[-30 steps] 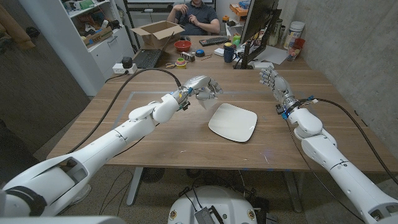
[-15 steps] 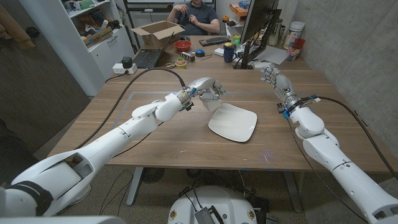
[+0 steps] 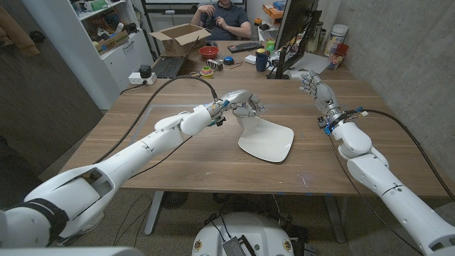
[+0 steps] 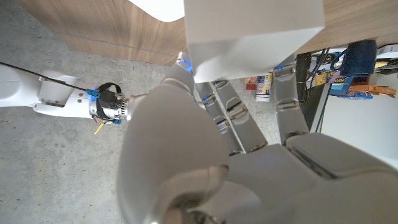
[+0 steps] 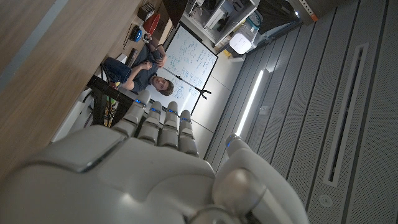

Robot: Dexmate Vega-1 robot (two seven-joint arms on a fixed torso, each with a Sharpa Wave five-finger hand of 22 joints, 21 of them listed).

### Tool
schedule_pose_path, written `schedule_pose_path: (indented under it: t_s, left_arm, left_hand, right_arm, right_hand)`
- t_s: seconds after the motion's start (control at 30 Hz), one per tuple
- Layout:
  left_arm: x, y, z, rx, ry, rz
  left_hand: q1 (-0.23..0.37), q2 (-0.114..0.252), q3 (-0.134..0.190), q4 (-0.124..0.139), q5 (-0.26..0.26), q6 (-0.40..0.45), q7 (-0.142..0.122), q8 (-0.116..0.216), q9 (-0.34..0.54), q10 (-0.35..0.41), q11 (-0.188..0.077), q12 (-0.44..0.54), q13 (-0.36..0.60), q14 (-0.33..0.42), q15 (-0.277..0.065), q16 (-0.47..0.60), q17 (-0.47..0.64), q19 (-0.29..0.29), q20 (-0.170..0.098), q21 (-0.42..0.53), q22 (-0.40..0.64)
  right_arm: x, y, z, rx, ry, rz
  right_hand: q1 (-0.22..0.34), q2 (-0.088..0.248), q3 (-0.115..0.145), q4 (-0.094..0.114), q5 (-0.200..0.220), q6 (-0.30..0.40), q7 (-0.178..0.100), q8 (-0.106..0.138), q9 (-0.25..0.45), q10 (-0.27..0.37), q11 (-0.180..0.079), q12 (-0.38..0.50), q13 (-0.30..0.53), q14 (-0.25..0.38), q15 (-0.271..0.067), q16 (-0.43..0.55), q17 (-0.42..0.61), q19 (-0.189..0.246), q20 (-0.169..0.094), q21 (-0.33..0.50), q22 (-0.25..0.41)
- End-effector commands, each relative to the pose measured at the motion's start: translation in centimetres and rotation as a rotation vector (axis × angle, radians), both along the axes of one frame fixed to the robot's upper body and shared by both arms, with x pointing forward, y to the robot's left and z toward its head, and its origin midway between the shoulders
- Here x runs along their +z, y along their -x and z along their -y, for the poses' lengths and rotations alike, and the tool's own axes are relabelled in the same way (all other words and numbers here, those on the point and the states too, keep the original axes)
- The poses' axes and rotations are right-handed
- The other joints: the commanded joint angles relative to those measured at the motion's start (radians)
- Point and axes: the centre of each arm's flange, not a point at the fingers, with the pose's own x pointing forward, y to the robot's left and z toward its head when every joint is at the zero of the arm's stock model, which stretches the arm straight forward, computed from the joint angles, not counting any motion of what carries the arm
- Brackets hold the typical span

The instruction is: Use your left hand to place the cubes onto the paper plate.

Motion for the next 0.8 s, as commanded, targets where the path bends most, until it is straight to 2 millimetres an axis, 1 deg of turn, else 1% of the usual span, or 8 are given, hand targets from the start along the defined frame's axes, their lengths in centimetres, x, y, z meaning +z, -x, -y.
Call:
schedule_pose_path:
  t_s: [0.03,0.47,0.53,0.6,0.7,0.8]
  left_arm:
    - [-0.1,0.2,1.2,-0.060,-0.053,-0.029]
    - [-0.5,0.3,1.9,-0.090,-0.120,-0.081]
    - [-0.6,0.3,2.0,-0.090,-0.125,-0.084]
    - [-0.6,0.4,2.1,-0.089,-0.128,-0.079]
    - [-0.7,0.4,2.2,-0.093,-0.136,-0.086]
    - [-0.8,0.3,2.3,-0.104,-0.141,-0.103]
  left_hand:
    - [0.098,0.104,0.027,-0.015,0.003,0.008,-0.003,-0.008,0.002,0.006,0.005,0.004,-0.001,0.036,-0.086,-0.003,0.043,0.140,-0.357,0.010,0.005]
    - [0.093,0.103,0.034,-0.014,0.003,0.010,-0.001,-0.015,0.002,0.002,0.005,0.004,-0.003,0.034,-0.085,-0.013,0.043,0.133,-0.354,0.012,0.003]
    - [0.092,0.104,0.035,-0.014,0.003,0.010,-0.001,-0.016,0.002,0.003,0.005,0.004,-0.004,0.034,-0.085,-0.015,0.043,0.132,-0.354,0.012,0.003]
    - [0.092,0.103,0.037,-0.014,0.003,0.010,0.001,-0.018,0.002,0.000,0.011,0.003,-0.005,0.034,-0.086,-0.016,0.043,0.131,-0.354,0.013,0.003]
    - [0.089,0.103,0.038,-0.013,0.003,0.010,0.002,-0.020,0.002,0.001,0.005,0.004,-0.007,0.036,-0.085,-0.018,0.044,0.130,-0.354,0.014,0.003]
    - [0.088,0.103,0.040,-0.013,0.003,0.012,0.002,-0.021,0.002,0.002,0.009,0.005,-0.006,0.037,-0.086,-0.019,0.044,0.129,-0.354,0.015,0.003]
  right_arm:
    - [0.1,0.1,0.1,-0.005,-0.002,0.009]
    - [0.1,0.5,0.1,-0.006,0.001,0.020]
    - [0.1,0.6,0.2,-0.006,-0.003,0.024]
    - [0.1,0.7,0.3,-0.010,-0.002,0.026]
    - [0.0,0.8,0.3,-0.008,-0.004,0.027]
    - [-0.1,1.0,0.4,-0.006,-0.010,0.030]
  right_hand:
    - [-0.009,0.000,-0.003,0.003,0.006,0.009,0.001,0.009,0.003,0.010,0.000,0.005,0.002,0.010,-0.001,0.000,0.001,0.006,0.002,-0.004,0.005]
    - [-0.010,0.000,-0.004,0.002,0.006,0.012,0.000,0.010,0.003,0.012,0.003,0.005,0.002,0.012,0.001,0.000,0.001,0.008,0.005,-0.008,0.005]
    - [-0.010,0.000,-0.004,0.002,0.006,0.013,0.001,0.010,0.003,0.012,0.000,0.005,0.002,0.014,0.000,0.001,0.001,0.009,0.004,-0.008,0.005]
    - [-0.010,0.000,-0.004,0.002,0.006,0.013,0.001,0.010,0.003,0.012,0.000,0.005,0.002,0.014,0.001,0.001,0.001,0.009,0.006,-0.008,0.005]
    - [-0.010,0.000,-0.004,0.002,0.006,0.012,0.000,0.010,0.003,0.012,-0.001,0.005,0.002,0.014,0.001,0.001,0.001,0.009,0.004,-0.009,0.005]
    - [-0.010,-0.001,-0.004,0.002,0.006,0.013,0.000,0.010,0.003,0.012,0.000,0.005,0.002,0.014,0.001,0.001,0.001,0.010,0.005,-0.009,0.005]
